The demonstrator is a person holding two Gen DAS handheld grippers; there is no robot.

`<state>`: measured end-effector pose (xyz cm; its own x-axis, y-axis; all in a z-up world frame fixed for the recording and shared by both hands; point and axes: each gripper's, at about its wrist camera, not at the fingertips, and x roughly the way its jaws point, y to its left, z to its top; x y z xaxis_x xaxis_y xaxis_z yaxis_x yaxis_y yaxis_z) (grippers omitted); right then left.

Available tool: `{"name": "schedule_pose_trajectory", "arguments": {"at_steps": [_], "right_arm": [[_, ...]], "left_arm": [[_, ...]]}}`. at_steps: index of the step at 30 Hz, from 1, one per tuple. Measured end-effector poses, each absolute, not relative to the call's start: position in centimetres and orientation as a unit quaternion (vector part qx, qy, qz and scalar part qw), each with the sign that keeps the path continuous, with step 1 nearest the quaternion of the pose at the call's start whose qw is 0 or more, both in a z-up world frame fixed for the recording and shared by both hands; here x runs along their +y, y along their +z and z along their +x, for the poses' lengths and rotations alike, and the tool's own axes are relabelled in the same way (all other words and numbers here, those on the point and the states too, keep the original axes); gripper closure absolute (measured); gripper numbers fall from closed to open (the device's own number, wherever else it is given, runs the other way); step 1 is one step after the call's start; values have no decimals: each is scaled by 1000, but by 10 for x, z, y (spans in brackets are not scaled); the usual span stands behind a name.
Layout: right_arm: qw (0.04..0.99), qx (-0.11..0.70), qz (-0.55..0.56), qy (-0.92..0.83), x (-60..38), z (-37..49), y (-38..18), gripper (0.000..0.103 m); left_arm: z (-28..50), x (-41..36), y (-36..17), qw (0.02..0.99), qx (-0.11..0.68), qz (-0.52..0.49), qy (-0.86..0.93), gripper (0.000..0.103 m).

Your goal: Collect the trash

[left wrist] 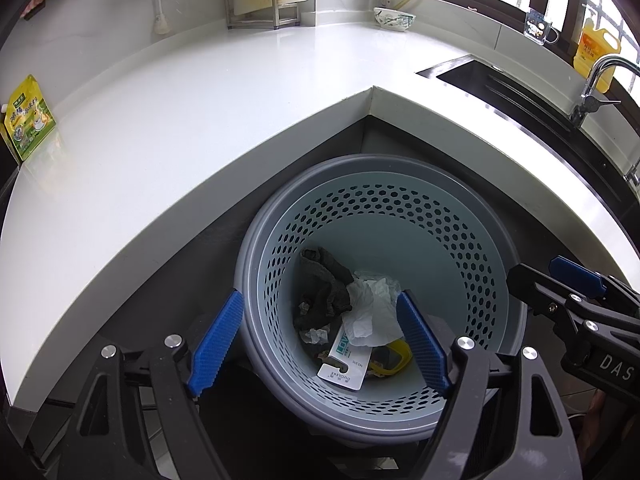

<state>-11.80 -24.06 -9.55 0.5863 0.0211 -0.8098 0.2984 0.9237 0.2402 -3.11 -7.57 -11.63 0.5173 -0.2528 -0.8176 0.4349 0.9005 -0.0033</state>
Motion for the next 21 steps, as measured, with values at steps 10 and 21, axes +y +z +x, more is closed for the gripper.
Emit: {"name": "schedule_pose_trajectory", "arguments": {"at_steps": [10,21], "right_arm": [[872,448,178,-79,-240,-118,-96,27],[872,448,179,-79,-240,-117,-96,27]], "left_arm": [[-32,-74,-116,867,448,98,-196,18],[-31,-70,-112,870,446,90,-188,12]]}}
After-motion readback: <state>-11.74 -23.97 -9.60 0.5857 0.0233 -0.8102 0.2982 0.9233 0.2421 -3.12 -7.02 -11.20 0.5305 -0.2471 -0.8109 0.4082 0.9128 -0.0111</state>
